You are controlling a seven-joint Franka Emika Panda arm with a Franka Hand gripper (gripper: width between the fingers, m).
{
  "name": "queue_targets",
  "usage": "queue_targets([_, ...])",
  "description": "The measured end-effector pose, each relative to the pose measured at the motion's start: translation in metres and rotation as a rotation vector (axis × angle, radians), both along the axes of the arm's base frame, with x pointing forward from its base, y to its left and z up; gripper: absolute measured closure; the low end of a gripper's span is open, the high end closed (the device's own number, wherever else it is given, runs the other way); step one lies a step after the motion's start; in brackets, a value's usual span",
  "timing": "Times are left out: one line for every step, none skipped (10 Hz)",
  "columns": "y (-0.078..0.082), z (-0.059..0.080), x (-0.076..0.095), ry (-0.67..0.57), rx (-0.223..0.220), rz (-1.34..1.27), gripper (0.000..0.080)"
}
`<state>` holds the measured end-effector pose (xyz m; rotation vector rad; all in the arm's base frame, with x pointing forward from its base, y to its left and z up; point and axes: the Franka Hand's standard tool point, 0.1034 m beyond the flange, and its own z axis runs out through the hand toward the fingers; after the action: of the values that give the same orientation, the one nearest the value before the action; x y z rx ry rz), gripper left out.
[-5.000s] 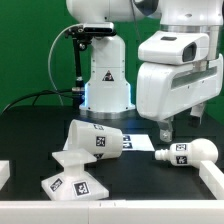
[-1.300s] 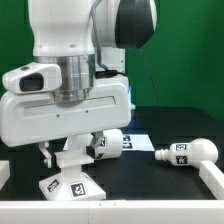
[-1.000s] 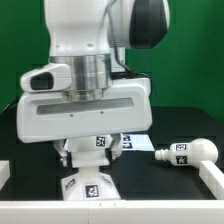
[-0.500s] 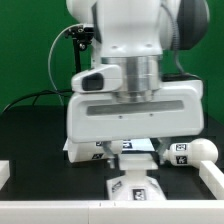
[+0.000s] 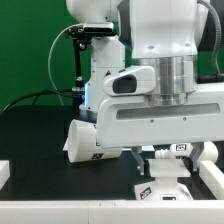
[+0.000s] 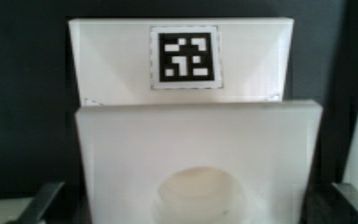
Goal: Assemble lamp
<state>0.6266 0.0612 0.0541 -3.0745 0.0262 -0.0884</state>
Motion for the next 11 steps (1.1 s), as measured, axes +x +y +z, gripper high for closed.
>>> queue_targets([0.010,0.000,0.000,-0.005,0.000,0.001,0.0269])
queue_targets([0.019,0.000,0.000,-0.011,0.001,0.002,0.0269])
queue_targets([0.025,0.000,0.000,-0.016,0.001,0.008,0.0269])
queue_targets([0.025,0.000,0.000,-0.017,0.001,0.015,0.0269])
queue_targets([0.025,0.000,0.000,-0.017,0.001,0.020,0.0269])
queue_targets([0.024,0.000,0.000,-0.017,0.001,0.020,0.0269])
queue_targets([0.024,-0.001,-0.001,-0.016,0.000,0.020,0.0170])
queue_targets([0.024,-0.001,-0.001,-0.016,0.000,0.020,0.0121])
queue_targets([0.024,-0.001,-0.001,-0.016,0.000,0.020,0.0121])
queue_targets([0.024,-0.001,-0.001,-0.016,0.000,0.020,0.0104])
queue_targets([0.024,-0.001,-0.001,-0.016,0.000,0.020,0.0104])
